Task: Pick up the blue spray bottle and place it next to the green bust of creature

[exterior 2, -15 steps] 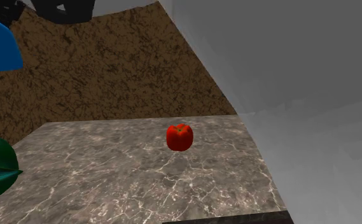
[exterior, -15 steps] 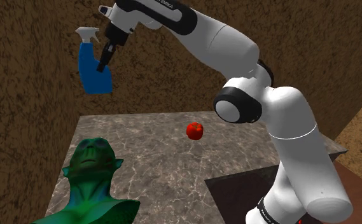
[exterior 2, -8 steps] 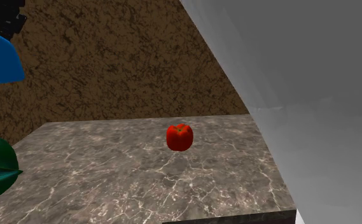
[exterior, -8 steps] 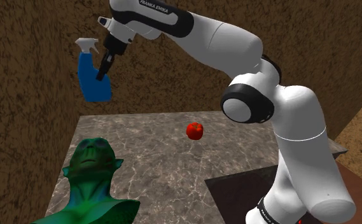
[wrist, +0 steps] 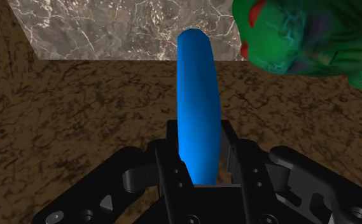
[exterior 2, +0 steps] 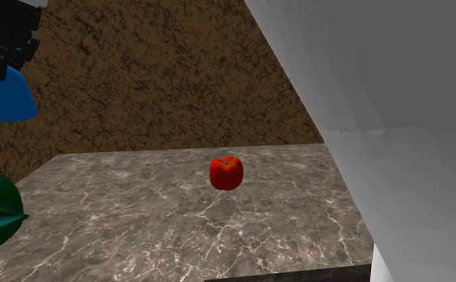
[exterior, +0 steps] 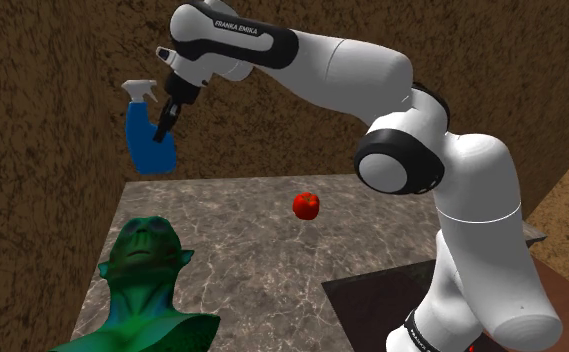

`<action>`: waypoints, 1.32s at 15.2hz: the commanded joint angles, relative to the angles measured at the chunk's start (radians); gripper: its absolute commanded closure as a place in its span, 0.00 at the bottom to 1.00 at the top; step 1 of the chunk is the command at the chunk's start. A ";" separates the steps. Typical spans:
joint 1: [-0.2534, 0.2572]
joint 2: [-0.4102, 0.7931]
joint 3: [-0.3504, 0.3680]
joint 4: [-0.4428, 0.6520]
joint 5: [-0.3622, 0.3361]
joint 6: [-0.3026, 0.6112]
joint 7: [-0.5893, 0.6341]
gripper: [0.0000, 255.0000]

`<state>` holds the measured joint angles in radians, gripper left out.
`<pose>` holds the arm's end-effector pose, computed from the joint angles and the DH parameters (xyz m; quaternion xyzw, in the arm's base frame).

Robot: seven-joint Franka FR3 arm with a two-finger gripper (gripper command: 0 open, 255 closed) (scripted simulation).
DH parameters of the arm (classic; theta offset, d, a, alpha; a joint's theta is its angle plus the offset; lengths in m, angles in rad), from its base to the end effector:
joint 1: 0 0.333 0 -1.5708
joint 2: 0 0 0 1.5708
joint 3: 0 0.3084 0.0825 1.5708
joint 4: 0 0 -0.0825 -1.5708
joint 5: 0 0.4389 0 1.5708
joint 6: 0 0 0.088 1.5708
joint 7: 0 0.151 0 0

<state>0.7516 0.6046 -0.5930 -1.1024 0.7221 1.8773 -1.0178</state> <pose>0.7358 0.3228 0.4899 -0.8097 -0.5390 -0.1910 0.1315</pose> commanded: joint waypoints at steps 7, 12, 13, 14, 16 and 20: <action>0.030 -0.010 0.005 -0.125 0.014 0.101 -0.051 1.00; 0.040 -0.005 0.012 -0.183 0.029 0.156 -0.082 1.00; 0.042 -0.004 0.014 -0.194 0.032 0.166 -0.088 1.00; 0.043 -0.002 0.016 -0.204 0.036 0.177 -0.094 1.00; 0.045 0.002 0.020 -0.223 0.044 0.197 -0.106 1.00; 0.047 0.014 0.029 -0.256 0.060 0.236 -0.130 1.00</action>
<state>0.7960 0.6167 -0.5664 -1.3482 0.7785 2.1014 -1.1428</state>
